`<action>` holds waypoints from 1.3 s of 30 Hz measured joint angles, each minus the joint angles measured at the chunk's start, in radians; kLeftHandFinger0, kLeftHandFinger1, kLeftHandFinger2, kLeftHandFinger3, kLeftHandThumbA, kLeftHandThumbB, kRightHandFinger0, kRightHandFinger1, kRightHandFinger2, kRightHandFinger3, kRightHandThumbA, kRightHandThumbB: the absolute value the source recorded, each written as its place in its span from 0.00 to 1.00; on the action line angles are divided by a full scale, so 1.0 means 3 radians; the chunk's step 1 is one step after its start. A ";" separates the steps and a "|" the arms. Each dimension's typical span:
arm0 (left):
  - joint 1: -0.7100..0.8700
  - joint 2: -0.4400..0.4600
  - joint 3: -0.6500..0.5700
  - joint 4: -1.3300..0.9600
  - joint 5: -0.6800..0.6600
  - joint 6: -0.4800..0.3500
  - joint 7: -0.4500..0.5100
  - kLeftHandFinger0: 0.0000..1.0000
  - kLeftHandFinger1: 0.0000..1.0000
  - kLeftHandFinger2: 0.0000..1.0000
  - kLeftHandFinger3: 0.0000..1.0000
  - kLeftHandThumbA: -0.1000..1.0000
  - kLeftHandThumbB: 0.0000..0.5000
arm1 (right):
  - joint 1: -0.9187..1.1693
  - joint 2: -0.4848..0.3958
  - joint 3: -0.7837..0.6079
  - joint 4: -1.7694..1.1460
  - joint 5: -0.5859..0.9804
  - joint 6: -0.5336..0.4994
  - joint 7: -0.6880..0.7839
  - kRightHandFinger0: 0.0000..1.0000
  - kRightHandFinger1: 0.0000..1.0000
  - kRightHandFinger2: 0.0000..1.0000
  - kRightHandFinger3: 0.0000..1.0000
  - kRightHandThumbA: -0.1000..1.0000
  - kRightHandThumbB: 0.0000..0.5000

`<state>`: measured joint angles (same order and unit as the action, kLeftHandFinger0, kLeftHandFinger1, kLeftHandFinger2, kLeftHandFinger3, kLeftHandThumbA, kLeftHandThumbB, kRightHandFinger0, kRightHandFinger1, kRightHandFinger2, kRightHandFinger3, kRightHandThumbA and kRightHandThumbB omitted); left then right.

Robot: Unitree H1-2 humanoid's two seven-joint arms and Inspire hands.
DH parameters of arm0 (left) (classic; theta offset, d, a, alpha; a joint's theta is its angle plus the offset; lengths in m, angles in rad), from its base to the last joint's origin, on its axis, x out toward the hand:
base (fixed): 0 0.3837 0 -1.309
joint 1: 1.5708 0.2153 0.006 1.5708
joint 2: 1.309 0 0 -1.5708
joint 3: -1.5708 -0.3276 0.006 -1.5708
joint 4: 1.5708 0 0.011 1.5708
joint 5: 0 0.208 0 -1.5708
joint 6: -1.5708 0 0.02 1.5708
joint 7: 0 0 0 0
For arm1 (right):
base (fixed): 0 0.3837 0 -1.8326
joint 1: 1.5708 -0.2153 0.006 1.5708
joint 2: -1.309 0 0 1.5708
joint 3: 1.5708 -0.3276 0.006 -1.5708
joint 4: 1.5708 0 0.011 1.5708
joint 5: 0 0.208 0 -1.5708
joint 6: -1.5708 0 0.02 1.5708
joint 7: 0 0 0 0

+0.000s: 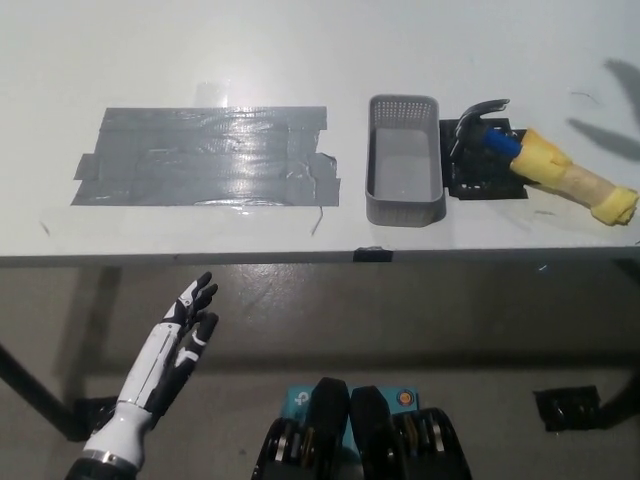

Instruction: The robot picks the hammer with right hand and hits the black area on the desk and places it back.

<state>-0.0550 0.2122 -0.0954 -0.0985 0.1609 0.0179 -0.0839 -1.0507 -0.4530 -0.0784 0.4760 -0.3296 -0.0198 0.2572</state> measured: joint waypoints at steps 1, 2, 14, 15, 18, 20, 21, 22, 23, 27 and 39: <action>-0.0014 0.0000 -0.0001 0.0011 0.0000 0.0002 0.0000 1.00 1.00 1.00 1.00 1.00 0.12 | 0.0084 0.0024 -0.0003 -0.0125 0.0012 0.0011 0.0000 1.00 1.00 1.00 1.00 1.00 0.85; -0.0026 0.0000 -0.0001 0.0019 0.0000 0.0005 0.0000 1.00 1.00 1.00 1.00 1.00 0.14 | 0.0176 0.0049 -0.0004 -0.0251 0.0025 0.0019 0.0000 1.00 1.00 1.00 1.00 1.00 0.80; -0.0134 -0.0009 -0.0001 0.0127 -0.0003 0.0024 0.0000 1.00 1.00 1.00 1.00 1.00 0.16 | 0.1690 0.0488 0.0033 -0.1667 0.0127 0.0041 0.0000 1.00 1.00 1.00 1.00 1.00 0.70; -0.0134 -0.0011 -0.0001 0.0130 -0.0004 0.0024 0.0000 1.00 1.00 1.00 1.00 1.00 0.15 | 0.1860 0.0537 0.0049 -0.1816 0.0141 0.0040 0.0000 1.00 1.00 1.00 1.00 1.00 0.67; -0.0134 -0.0021 0.0001 0.0134 -0.0009 0.0023 0.0000 1.00 1.00 1.00 1.00 1.00 0.14 | 0.2366 0.0702 0.0109 -0.2203 0.0191 0.0006 -0.0005 1.00 1.00 1.00 1.00 1.00 0.63; -0.0134 -0.0039 0.0009 0.0134 -0.0020 0.0015 0.0001 1.00 1.00 1.00 1.00 1.00 0.13 | 0.2686 0.0852 0.0166 -0.2450 0.0253 -0.0068 -0.0031 1.00 1.00 1.00 1.00 0.96 0.54; -0.0128 -0.0049 0.0018 0.0133 -0.0030 0.0006 0.0002 1.00 1.00 1.00 1.00 1.00 0.13 | 0.2866 0.0947 0.0202 -0.2519 0.0292 -0.0139 -0.0048 1.00 1.00 1.00 1.00 0.96 0.57; -0.0119 -0.0056 0.0023 0.0132 -0.0037 -0.0003 0.0002 1.00 1.00 1.00 1.00 1.00 0.13 | 0.3040 0.1058 0.0239 -0.2526 0.0330 -0.0195 -0.0066 1.00 1.00 1.00 1.00 0.98 0.58; -0.0111 -0.0062 0.0027 0.0130 -0.0042 -0.0012 0.0002 1.00 1.00 1.00 1.00 1.00 0.13 | 0.3141 0.1126 0.0250 -0.2514 0.0356 -0.0228 -0.0083 1.00 1.00 1.00 1.00 0.99 0.58; -0.0010 -0.0071 0.0036 0.0115 -0.0066 -0.0038 0.0000 1.00 1.00 1.00 1.00 1.00 0.12 | 0.3395 0.1327 0.0282 -0.2332 0.0460 -0.0351 -0.0139 1.00 1.00 1.00 1.00 0.99 0.60; 0.0206 -0.0072 0.0044 0.0067 -0.0082 -0.0077 -0.0001 1.00 1.00 1.00 1.00 1.00 0.11 | 0.3408 0.1338 0.0292 -0.1517 0.0476 -0.0652 -0.0346 1.00 1.00 1.00 1.00 0.95 0.56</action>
<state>0.0069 0.1906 -0.0823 -0.0783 0.1363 -0.0053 -0.0840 -0.0282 -0.0515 0.0091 0.0207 -0.1867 -0.2156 0.1535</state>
